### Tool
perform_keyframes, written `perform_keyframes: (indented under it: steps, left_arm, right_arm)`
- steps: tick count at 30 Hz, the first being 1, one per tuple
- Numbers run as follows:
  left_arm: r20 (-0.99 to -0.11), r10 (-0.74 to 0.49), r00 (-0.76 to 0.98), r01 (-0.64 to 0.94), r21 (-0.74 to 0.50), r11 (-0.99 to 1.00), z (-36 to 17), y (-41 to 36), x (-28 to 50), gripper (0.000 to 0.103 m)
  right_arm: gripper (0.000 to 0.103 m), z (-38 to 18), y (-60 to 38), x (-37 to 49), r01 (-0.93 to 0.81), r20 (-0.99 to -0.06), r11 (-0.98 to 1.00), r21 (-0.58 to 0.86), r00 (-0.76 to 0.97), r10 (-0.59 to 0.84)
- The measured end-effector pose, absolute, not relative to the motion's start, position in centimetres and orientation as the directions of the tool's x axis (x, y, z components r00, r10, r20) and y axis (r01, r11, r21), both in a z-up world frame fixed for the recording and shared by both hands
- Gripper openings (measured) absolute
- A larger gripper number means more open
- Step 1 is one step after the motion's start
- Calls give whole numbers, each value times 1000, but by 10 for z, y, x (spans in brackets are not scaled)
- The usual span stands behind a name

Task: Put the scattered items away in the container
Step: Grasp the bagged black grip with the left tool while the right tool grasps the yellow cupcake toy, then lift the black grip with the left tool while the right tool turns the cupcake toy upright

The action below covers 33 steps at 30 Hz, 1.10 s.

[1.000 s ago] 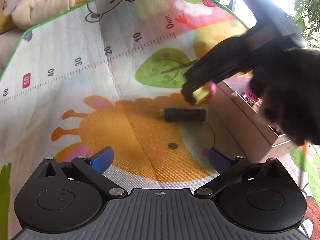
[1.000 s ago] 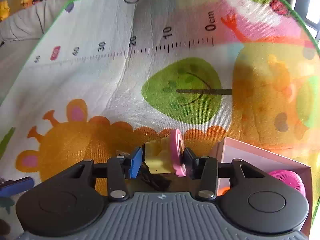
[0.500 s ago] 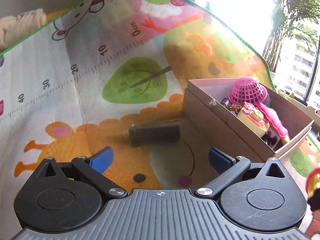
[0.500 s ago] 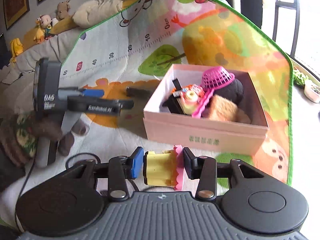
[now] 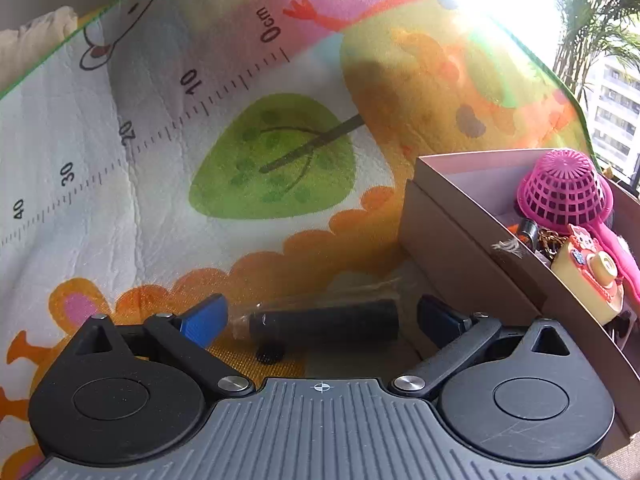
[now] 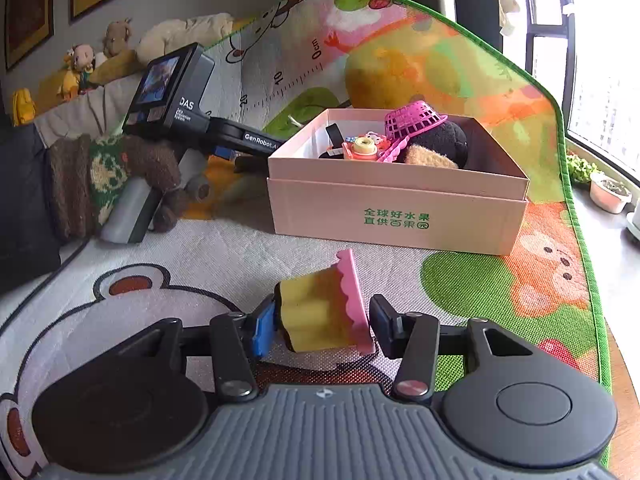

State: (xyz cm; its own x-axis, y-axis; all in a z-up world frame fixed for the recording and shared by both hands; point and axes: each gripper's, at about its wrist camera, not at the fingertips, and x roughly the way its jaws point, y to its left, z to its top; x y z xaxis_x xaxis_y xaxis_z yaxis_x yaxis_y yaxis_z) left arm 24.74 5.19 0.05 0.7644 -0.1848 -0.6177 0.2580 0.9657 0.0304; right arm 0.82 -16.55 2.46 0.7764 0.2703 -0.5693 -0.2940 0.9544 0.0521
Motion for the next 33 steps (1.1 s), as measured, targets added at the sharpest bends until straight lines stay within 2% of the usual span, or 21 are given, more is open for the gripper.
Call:
perform_keyframes:
  steps: [1, 2, 12, 23, 27, 33]
  left_arm:
    - [-622, -177, 763, 259, 44, 965, 0, 51, 248, 90]
    - [-622, -173, 764, 260, 51, 964, 0, 50, 248, 90]
    - [-659, -168, 734, 267, 52, 962, 7, 62, 199, 89]
    - [-695, -283, 661, 387, -7, 922, 13, 51, 78, 90]
    - [-690, -332, 643, 431, -32, 902, 13, 34, 50, 91]
    - [-666, -363, 651, 455, -41, 890, 10, 17, 33, 93]
  right_arm:
    - [48, 25, -166, 8, -297, -565, 953, 56, 778, 275]
    - [48, 24, -166, 9, -296, -568, 953, 61, 775, 277]
    - [50, 20, -169, 15, -285, -591, 954, 92, 756, 282]
    - [47, 20, -173, 15, -252, -597, 964, 79, 763, 248]
    - [42, 24, -183, 5, -215, -599, 977, -9, 783, 167]
    - [42, 32, -209, -9, -108, -579, 980, -167, 815, -9]
